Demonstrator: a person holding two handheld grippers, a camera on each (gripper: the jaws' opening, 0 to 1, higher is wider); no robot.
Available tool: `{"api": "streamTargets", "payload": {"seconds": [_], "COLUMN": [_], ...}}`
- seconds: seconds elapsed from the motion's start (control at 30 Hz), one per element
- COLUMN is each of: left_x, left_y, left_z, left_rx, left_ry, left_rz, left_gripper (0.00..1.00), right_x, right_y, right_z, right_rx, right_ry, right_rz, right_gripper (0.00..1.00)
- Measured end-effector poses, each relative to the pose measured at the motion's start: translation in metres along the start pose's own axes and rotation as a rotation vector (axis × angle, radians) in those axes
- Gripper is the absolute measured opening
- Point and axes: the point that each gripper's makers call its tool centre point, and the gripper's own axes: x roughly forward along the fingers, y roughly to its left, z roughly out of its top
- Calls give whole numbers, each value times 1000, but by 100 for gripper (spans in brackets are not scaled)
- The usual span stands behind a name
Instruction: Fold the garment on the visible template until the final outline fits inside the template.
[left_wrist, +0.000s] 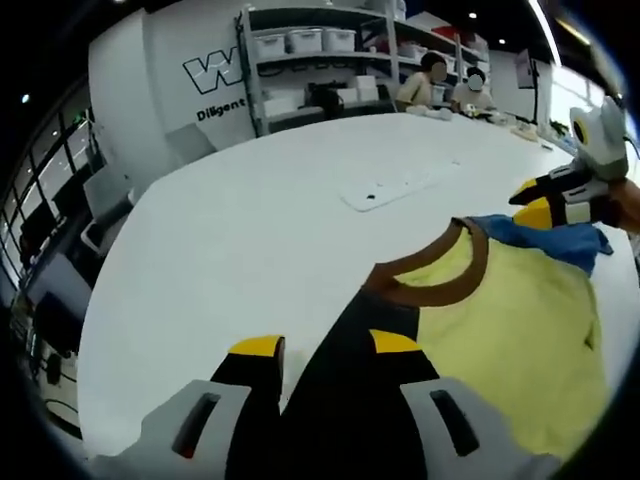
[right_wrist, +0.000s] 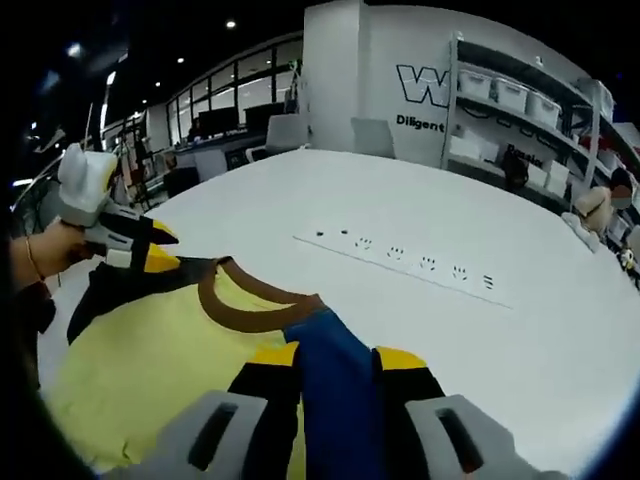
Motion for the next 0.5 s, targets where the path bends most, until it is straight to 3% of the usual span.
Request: {"api": "streamTargets", "payload": {"seconds": [0.07,0.17,0.33,0.5], "left_x": [-3,-11,-23,-42], "left_y": [-1,-5,-16,-28], "left_z": [0,5,10,12], "left_rx": [3,-4,-25,-37], "left_ry": [0,-19,-46,-65], "left_rz": [0,-8,-37,-49], "left_gripper": [46,54,68,79], "right_x": [-4,-10,-21,-36], "right_y": [4,12,24,41], "right_z": [0,3,-2,-12], "right_rx": [16,41,43,103], "right_ry": [-1,-1,25,33], "right_rz": [12,40,65,87], "right_gripper": [41,51,64,73]}}
